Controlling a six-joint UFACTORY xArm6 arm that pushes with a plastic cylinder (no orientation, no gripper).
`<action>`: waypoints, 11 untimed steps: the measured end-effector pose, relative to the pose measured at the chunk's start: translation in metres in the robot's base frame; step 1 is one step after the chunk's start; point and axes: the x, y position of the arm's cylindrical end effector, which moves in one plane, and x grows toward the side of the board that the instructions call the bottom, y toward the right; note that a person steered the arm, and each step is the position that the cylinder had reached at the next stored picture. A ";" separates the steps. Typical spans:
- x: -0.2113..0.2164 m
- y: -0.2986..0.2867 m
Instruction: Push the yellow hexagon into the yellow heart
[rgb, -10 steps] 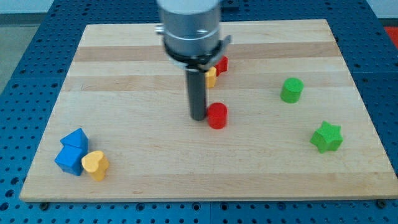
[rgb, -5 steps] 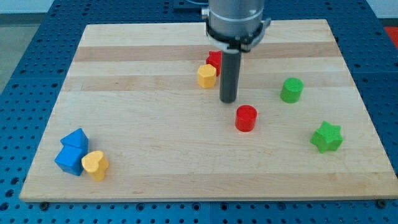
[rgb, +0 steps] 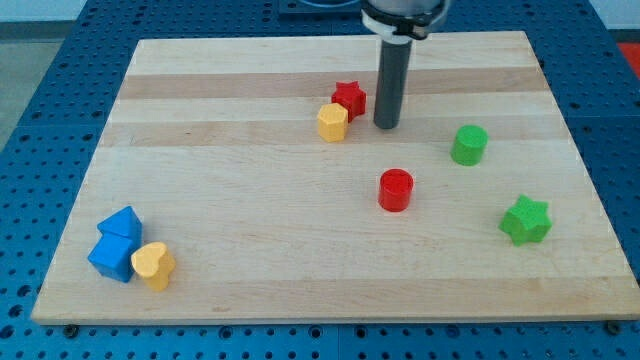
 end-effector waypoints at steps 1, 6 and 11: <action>0.000 -0.023; 0.009 -0.124; 0.027 -0.159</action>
